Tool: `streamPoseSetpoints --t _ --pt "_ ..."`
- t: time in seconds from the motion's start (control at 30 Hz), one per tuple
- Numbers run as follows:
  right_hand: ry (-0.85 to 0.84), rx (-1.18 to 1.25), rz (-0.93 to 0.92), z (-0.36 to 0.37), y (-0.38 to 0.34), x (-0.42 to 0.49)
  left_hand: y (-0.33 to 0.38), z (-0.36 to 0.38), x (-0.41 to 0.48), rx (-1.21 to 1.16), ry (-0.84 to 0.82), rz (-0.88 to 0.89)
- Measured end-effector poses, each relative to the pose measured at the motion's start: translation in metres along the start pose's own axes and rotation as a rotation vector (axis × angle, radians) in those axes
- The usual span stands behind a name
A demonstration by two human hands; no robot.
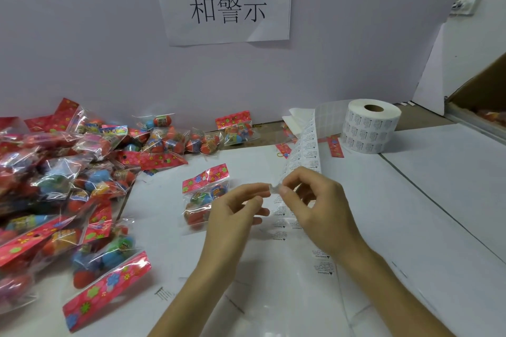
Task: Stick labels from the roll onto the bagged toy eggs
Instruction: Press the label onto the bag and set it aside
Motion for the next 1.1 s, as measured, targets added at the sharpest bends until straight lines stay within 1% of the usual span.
streamPoseSetpoints --t 0.07,0.13,0.23,0.3,0.4,0.5,0.57,0.63,0.73,0.8,0.9,0.93,1.0,1.07,1.1 --pt "-0.015 -0.075 -0.054 0.001 -0.001 -0.001 -0.002 0.002 0.0 0.013 0.019 0.03" --pt "-0.017 -0.107 -0.067 0.0 0.0 -0.001 -0.002 0.002 0.0 0.024 0.002 0.054" --pt "-0.012 -0.163 -0.102 -0.002 0.003 0.0 -0.001 0.001 0.001 0.202 -0.055 0.171" --pt "-0.009 -0.189 -0.124 -0.002 0.002 0.0 -0.001 0.002 0.0 0.266 -0.055 0.206" --pt "0.003 -0.148 -0.101 0.002 0.003 -0.001 -0.001 0.0 0.002 0.172 -0.023 0.156" --pt "-0.044 -0.034 0.089 0.003 0.005 0.001 0.002 -0.003 0.003 0.022 0.013 0.037" --pt "-0.03 0.027 0.165 0.0 0.005 0.003 0.004 -0.004 0.003 -0.052 0.013 -0.024" --pt "0.005 0.062 0.179 -0.005 0.003 0.005 0.005 -0.004 0.002 -0.091 -0.014 -0.058" --pt "-0.024 0.142 0.188 -0.006 0.002 0.006 0.005 -0.002 0.0 -0.095 -0.04 -0.076" --pt "-0.043 0.16 0.191 -0.006 0.001 0.005 0.005 -0.002 0.0 -0.094 -0.047 -0.083" --pt "-0.016 0.161 0.185 -0.006 0.002 0.006 0.004 -0.002 0.0 -0.096 -0.052 -0.064" --pt "-0.013 0.163 0.181 -0.005 0.002 0.005 0.004 -0.002 0.0 -0.092 -0.035 -0.034" --pt "-0.023 0.18 0.17 -0.004 0.001 0.004 0.005 -0.001 0.0 -0.002 0.05 0.094" --pt "-0.025 0.217 0.168 -0.004 0.001 0.004 0.007 -0.006 0.003 0.068 0.192 0.222" --pt "-0.019 0.238 0.173 -0.004 0.0 0.004 0.008 -0.012 0.005 0.052 0.279 0.255"
Point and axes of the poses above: each hand's wrist, its own x-axis towards the middle knuckle, its own z-axis out of the palm, y = z × x, the point moved 1 cm from there along x, towards the middle knuckle, and after that the axes turned 3 degrees about z, right-handed, at the moved point
